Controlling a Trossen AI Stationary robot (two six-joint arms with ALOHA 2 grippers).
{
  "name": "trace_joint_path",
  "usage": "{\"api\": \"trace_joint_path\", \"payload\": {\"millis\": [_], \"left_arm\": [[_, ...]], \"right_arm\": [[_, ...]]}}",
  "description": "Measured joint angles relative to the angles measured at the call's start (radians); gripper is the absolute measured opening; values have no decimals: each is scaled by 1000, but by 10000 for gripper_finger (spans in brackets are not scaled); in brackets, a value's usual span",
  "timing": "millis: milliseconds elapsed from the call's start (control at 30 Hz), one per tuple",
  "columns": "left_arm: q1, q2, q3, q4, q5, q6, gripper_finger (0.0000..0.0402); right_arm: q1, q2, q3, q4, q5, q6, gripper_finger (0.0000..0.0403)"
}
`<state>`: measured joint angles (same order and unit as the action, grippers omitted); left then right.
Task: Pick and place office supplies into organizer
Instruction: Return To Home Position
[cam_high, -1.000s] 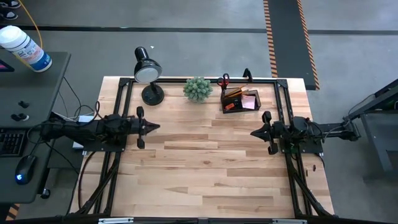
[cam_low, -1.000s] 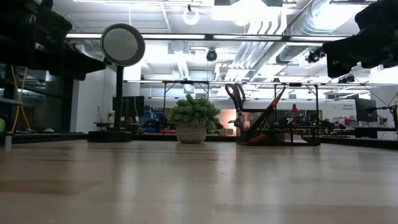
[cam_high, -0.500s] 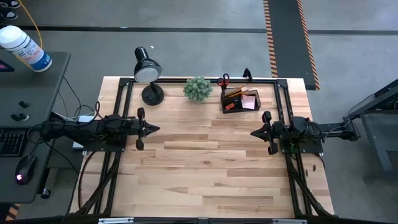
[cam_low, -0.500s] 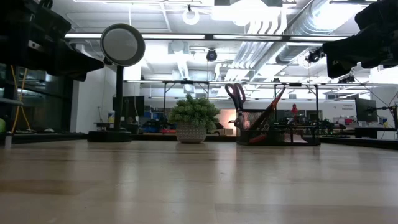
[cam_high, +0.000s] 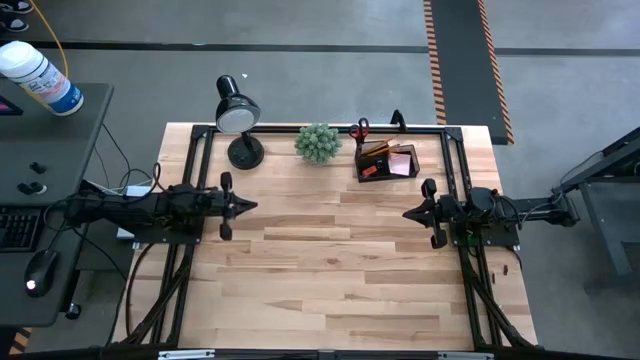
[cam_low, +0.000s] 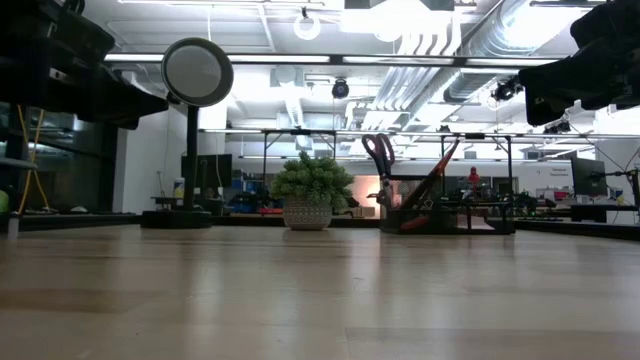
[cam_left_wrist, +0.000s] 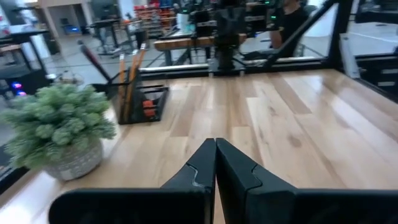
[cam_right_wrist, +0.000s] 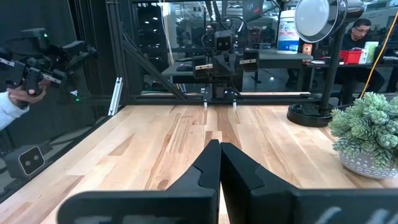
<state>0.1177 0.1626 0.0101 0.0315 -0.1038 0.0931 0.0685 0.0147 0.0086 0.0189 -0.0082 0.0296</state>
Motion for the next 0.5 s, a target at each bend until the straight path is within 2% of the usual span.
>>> {"api": "trace_joint_path", "payload": {"millis": [500], "left_arm": [[0, 0, 0, -7, 52, 31, 1]], "right_arm": [[0, 0, 0, 0, -1, -5, 0]]}}
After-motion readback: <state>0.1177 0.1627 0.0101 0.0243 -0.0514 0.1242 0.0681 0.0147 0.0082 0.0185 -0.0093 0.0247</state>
